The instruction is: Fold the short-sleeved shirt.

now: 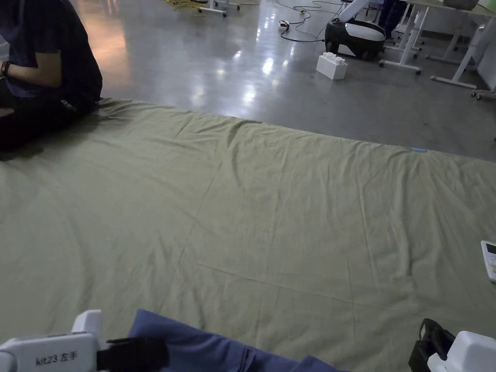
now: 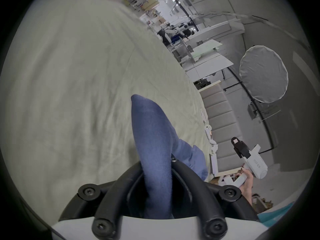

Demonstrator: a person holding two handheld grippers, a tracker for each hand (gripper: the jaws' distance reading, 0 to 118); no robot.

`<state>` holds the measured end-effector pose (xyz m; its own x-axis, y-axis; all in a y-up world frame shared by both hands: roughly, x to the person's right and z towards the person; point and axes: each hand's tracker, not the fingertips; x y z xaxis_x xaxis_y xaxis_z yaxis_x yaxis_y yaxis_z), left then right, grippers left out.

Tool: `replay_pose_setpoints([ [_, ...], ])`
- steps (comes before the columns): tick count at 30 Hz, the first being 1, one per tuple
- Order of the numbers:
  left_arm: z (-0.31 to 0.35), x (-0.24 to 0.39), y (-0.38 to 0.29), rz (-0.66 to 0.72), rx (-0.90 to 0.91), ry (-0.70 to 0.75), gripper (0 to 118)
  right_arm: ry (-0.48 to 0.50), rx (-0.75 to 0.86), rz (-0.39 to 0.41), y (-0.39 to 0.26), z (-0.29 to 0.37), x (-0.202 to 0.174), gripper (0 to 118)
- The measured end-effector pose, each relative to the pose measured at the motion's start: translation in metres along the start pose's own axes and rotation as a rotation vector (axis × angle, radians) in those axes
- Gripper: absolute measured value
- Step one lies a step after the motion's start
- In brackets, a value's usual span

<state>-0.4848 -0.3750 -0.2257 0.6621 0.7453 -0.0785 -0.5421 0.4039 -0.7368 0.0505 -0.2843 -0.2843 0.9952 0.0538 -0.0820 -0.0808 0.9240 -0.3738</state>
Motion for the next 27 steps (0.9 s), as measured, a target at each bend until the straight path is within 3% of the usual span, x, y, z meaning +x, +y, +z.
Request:
replay_pose_setpoints([
  [8,0.055,0.048,0.036,-0.153,0.046,0.293,11,0.018,0.004,-0.01,-0.001,-0.002,-0.004,0],
  [16,0.037,0.105,0.024,-0.329,0.001,0.485,11,0.04,0.002,-0.026,-0.005,-0.003,-0.006,1],
  [27,-0.014,0.186,-0.005,-0.383,-0.08,0.319,11,0.028,-0.006,-0.031,-0.013,-0.001,0.008,0],
])
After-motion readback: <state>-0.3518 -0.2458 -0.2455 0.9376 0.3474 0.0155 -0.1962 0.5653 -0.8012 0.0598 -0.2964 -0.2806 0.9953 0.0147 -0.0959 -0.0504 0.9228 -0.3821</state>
